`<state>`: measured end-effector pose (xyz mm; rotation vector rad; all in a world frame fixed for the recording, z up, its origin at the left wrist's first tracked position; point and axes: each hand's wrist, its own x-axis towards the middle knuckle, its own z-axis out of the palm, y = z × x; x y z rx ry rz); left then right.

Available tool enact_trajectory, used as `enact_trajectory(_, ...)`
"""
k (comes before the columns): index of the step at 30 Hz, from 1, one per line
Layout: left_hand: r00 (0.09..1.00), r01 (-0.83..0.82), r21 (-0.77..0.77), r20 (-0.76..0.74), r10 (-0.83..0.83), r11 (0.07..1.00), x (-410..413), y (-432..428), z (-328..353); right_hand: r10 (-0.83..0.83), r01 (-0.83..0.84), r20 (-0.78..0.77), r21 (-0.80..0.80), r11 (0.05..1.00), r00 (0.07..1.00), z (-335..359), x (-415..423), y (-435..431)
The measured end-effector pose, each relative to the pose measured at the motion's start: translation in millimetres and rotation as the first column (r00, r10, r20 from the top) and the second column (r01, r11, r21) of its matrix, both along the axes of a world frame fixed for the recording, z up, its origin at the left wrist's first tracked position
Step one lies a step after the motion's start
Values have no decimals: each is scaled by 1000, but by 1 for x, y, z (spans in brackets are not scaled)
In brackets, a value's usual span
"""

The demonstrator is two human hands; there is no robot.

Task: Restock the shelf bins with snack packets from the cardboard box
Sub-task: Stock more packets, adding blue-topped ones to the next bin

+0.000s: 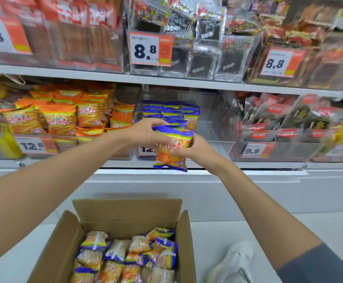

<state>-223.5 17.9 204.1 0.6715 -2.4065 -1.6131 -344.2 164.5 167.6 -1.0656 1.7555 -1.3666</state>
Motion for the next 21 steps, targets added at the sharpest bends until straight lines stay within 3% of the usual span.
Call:
enact_trajectory(2, 997, 6, -49, -81, -10, 999, -32, -5, 9, -99, 97, -40, -60, 993, 994, 12, -24, -5)
enact_trajectory(6, 983, -21, -55, -182, 10, 998, -94, -16, 4, -306, 309, 39, -160, 938, 951, 20, -84, -12)
enact_trajectory(8, 994, -30, -263, -109, 1, 964, -117, -32, -11, -439, 436, 19, -156, 886, 898, 13, -117, -17)
enact_trajectory(10, 995, 54, -558, 102, 4, 828, -124, -52, -31, -516, 508, -35, -127, 852, 856, 2, -143, -25)
enact_trajectory(12, 957, 179, -706, 287, 45, 685, -125, -69, -51, -475, 475, -118, -30, 879, 872, -12, -161, -38)
enact_trajectory(13, 943, 208, -723, 328, 63, 658, -124, -74, -59, -398, 409, -137, 63, 910, 907, -21, -168, -46)
enact_trajectory(16, 955, 166, -751, 284, 86, 639, -125, -79, -69, -74, 122, -137, 388, 913, 988, -41, -182, -63)
enact_trajectory(19, 974, 107, -774, 207, 89, 625, -122, -77, -70, -100, 179, -211, 400, 899, 972, -49, -195, -72)
enact_trajectory(21, 978, 83, -770, 185, 97, 633, -121, -77, -70, -123, 164, -134, 361, 918, 983, -53, -194, -76)
